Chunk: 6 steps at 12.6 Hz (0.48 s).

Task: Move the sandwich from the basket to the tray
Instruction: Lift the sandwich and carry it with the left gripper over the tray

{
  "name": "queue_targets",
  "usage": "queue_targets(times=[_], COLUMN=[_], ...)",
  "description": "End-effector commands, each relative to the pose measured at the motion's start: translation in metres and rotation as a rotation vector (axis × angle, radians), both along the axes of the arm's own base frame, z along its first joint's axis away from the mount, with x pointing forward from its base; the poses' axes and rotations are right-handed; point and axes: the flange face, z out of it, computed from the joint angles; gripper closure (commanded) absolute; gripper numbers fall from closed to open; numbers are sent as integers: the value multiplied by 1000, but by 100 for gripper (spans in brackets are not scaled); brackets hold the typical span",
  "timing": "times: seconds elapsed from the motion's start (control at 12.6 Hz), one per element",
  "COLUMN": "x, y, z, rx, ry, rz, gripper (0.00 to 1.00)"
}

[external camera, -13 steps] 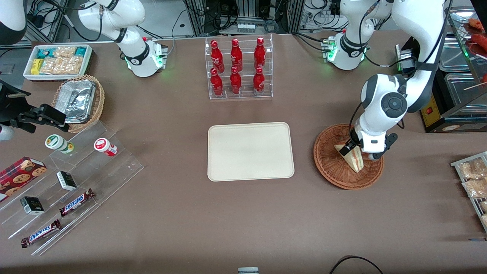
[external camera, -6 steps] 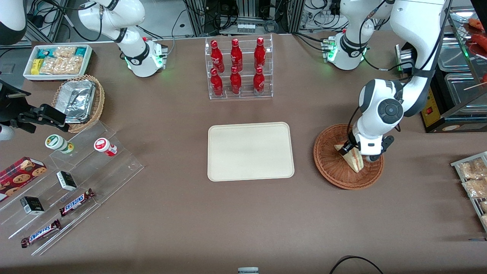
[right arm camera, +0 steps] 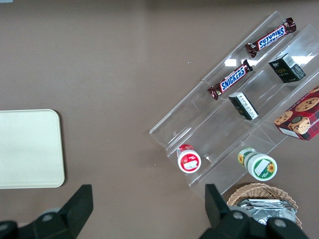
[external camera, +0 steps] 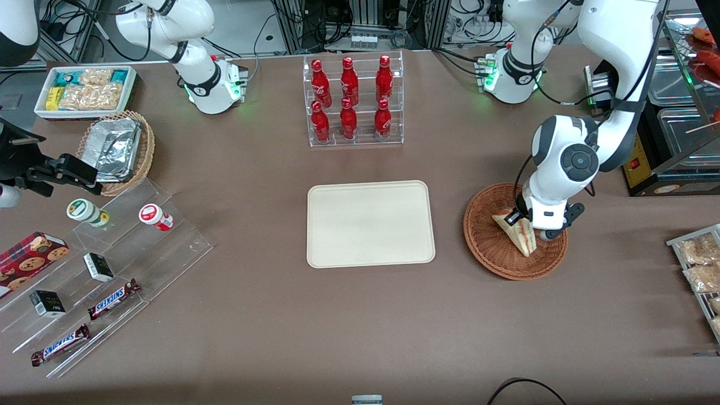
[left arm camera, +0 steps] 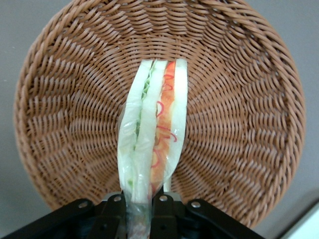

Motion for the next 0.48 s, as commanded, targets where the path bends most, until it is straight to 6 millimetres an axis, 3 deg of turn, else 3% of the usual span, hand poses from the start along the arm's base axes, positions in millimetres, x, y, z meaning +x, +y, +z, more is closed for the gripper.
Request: queue_targets(times=[0.0,0.16,0.4], x=[7,3,-5], y=[-40,-78,-148], z=[52,74,70], rx=[30,43,30], ry=[67,130,119], rz=[-103,-231,-351], gripper=[93,94,93])
